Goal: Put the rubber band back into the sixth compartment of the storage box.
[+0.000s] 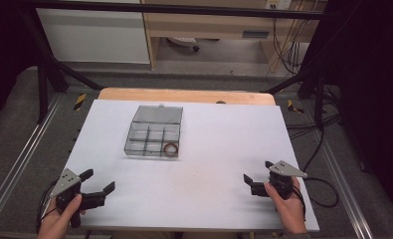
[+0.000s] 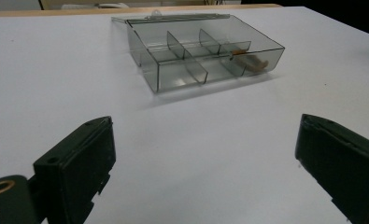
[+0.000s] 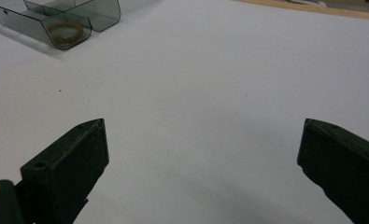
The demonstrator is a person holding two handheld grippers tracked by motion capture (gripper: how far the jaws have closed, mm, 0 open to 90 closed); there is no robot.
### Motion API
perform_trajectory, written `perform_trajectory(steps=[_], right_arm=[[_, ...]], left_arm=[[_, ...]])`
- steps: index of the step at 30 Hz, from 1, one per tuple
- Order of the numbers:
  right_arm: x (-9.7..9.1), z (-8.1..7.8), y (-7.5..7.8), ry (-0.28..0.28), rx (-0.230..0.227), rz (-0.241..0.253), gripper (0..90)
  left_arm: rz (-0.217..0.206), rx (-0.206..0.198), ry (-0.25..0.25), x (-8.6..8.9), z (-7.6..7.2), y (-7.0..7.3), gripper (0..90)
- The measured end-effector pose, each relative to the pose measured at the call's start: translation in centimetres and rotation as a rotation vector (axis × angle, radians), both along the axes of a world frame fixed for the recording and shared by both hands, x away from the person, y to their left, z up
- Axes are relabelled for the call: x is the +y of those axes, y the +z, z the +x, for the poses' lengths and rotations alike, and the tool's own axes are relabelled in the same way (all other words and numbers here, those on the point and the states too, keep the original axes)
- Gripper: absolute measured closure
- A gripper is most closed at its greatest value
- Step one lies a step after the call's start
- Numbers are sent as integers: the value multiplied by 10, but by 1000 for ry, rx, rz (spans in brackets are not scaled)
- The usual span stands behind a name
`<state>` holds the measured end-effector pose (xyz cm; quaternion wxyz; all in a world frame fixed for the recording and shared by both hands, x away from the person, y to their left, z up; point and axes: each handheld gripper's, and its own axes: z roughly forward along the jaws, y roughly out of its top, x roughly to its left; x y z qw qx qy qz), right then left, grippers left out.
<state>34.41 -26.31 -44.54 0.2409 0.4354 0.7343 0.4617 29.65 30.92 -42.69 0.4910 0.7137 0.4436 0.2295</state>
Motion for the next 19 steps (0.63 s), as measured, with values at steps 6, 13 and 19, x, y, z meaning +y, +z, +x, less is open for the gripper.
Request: perform_trajectory(steps=[6, 13, 19], right_arm=[[-1, 0, 0, -6, 6, 1, 25], [-2, 1, -1, -11, 14, -9, 25], [-2, 4, -9, -39, 86, -40, 23]], left_arm=[[12, 5, -19, -10, -5, -1, 54], [30, 11, -22, -18, -10, -3, 58], [44, 22, -8, -21, -7, -6, 58]])
